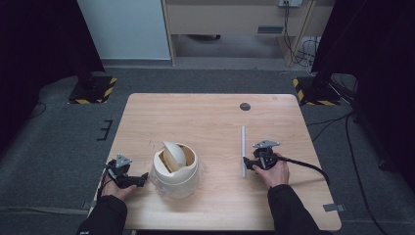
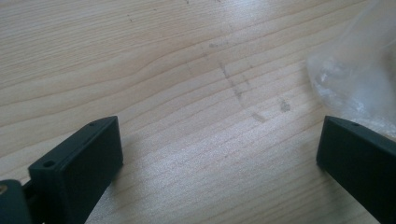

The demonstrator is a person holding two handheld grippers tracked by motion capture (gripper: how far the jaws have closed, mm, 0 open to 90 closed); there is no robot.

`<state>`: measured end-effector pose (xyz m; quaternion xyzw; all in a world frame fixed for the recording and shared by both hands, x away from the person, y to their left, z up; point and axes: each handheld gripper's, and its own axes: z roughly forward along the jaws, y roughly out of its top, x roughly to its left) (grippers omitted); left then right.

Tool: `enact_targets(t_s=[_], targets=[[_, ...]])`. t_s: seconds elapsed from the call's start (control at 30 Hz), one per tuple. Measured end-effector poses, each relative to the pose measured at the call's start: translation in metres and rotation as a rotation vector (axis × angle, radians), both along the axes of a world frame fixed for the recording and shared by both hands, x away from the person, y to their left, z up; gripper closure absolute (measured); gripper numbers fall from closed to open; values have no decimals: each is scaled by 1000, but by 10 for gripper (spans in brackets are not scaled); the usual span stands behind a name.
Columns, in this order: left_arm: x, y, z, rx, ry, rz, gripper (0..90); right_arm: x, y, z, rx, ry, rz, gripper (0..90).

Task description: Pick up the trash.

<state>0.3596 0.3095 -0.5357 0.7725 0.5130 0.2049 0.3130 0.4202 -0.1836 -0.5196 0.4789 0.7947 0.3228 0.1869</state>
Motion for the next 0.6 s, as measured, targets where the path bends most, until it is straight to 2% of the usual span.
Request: enact_targets(t_s=[0.17,0.23,0.3,0.37,0.43,0.6], targets=[[0,0,0,-2,0,2,0,1,4,-4,15,28,8,423],[0,0,0,-2,0,2,0,1,6,-4,30,22,1,422],[0,0,0,-2,0,2,0,3,7,1,0,-13,-3,408],[1,0,0,-1,-1,2,0,4,10,6,41,-49,-14,357],[1,0,0,-3,-1,2,0,6,13,7,93,-59,-27,338],[1,0,0,-2,-2,1,0,8,13,3,38,-36,-29,382]])
